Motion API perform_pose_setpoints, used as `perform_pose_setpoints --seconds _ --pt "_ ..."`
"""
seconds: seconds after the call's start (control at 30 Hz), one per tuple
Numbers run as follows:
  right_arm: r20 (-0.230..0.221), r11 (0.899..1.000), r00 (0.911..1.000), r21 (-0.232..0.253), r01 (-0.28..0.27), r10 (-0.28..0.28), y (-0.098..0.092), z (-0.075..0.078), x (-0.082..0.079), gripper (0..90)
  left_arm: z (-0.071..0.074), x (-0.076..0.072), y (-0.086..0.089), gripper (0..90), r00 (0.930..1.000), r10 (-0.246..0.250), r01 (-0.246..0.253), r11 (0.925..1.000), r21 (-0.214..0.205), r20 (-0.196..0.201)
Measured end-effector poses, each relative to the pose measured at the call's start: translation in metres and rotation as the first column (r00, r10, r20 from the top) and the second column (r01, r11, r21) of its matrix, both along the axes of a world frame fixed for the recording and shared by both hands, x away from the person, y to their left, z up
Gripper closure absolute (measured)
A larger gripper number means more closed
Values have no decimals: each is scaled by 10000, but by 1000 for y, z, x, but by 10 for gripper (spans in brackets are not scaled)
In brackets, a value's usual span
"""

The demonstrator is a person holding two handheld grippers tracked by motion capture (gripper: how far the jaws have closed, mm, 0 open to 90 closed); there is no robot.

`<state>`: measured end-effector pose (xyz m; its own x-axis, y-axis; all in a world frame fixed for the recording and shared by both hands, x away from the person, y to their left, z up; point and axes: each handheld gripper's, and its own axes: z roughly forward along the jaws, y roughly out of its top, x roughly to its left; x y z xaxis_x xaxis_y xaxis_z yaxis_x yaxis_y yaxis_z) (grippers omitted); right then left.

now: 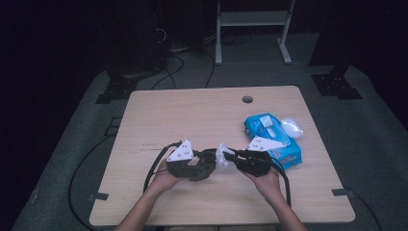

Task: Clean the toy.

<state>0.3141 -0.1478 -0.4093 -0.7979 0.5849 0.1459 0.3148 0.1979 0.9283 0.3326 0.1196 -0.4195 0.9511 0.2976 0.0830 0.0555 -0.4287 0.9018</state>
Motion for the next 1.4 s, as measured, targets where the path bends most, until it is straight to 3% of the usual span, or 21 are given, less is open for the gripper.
perform_pose_setpoints --seconds 0.13,0.3,0.47,0.63,0.83,0.87,0.9,1.07,1.33,1.4 --pt "-17 10000 10000 1 -26 26 0 -1 1 781 0 0 1 574 10000 8 -8 10000 2 -29" --pt "-498 9989 9982 -330 330 -346 -8 -15 7 781 0 2 3 574 9999 114 -114 9999 -17 -27" --pt "-196 9987 9986 -116 491 -493 -16 -6 6 780 -2 8 6 574 9990 172 -184 9994 -281 -423" --pt "-165 9978 9979 -235 615 -619 -23 -5 5 780 -3 15 -1 573 9972 169 -178 9998 -115 -730" --pt "-118 9966 9970 -338 756 -761 -33 -3 3 780 2 25 -20 574 9964 54 12 9969 782 -843" --pt "-148 9964 9968 -327 777 -782 -35 -3 3 780 2 25 -20 574 9964 54 12 9969 782 -843" --pt "-162 9963 9967 -338 796 -801 -38 -3 2 779 4 30 -24 574 9962 126 -35 9945 1051 -862" --pt "-267 9953 9959 -462 852 -865 -45 -7 1 779 4 38 -31 575 9928 233 -54 9886 1504 -1174" --pt "-374 9948 9955 -559 852 -873 -45 -10 3 778 -2 43 -41 575 9923 290 37 9646 2635 -1202" --pt "-416 9947 9953 -581 845 -870 -45 -11 3 779 -4 45 -41 575 9918 243 149 9529 3029 -1251"
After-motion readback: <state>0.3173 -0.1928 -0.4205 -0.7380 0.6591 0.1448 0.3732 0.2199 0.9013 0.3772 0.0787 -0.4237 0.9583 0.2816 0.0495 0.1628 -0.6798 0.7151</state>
